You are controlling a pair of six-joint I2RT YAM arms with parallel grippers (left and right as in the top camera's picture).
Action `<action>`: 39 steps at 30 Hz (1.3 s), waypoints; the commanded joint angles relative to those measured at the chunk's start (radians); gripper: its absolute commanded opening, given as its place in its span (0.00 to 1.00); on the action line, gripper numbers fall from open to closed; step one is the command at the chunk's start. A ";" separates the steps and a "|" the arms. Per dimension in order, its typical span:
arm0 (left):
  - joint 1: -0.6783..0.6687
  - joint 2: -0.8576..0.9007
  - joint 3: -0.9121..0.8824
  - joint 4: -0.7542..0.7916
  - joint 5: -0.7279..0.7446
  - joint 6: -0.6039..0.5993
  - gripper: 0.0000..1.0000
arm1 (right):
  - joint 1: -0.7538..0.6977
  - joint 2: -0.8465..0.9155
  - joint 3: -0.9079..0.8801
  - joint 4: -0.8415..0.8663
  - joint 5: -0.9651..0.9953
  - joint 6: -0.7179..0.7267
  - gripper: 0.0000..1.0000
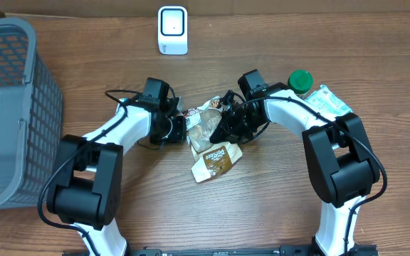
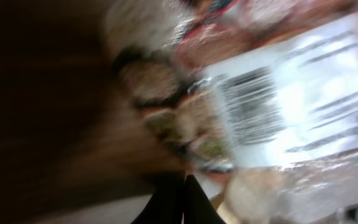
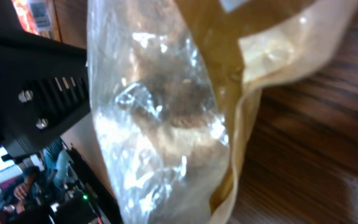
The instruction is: Scan the item barcode
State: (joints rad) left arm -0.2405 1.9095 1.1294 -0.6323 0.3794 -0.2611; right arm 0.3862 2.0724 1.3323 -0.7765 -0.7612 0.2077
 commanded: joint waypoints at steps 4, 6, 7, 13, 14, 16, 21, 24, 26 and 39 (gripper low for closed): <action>0.038 -0.128 0.228 -0.224 -0.029 0.100 0.04 | -0.022 -0.040 0.018 0.000 -0.060 -0.108 0.04; 0.053 -0.175 0.304 -0.300 -0.050 0.105 0.04 | -0.040 -0.080 0.021 0.000 -0.088 -0.143 0.04; 0.062 -0.196 0.338 -0.332 -0.062 0.105 0.04 | -0.051 -0.103 0.021 -0.003 -0.103 -0.163 0.04; 0.145 -0.293 0.468 -0.443 -0.178 0.108 0.06 | -0.126 -0.274 0.021 -0.037 -0.185 -0.198 0.04; 0.158 -0.303 0.468 -0.445 -0.197 0.108 0.07 | -0.135 -0.302 0.021 -0.044 -0.200 -0.198 0.04; 0.191 -0.307 0.468 -0.460 -0.232 0.108 0.08 | -0.146 -0.358 0.021 -0.061 -0.224 -0.198 0.04; 0.279 -0.286 0.457 -0.501 -0.236 0.135 0.06 | -0.146 -0.488 0.021 -0.091 -0.237 -0.198 0.04; 0.329 -0.266 0.457 -0.517 -0.230 0.154 0.07 | -0.146 -0.554 0.021 -0.092 -0.255 -0.198 0.04; 0.356 -0.253 0.457 -0.519 -0.230 0.164 0.07 | -0.146 -0.592 0.021 -0.085 -0.254 -0.188 0.04; 0.396 -0.242 0.457 -0.493 -0.260 0.172 0.99 | -0.141 -0.607 0.109 -0.087 -0.061 0.040 0.04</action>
State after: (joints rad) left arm 0.1513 1.6604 1.5921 -1.1297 0.1345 -0.1005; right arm 0.2375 1.4559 1.3560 -0.8555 -0.9054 0.1867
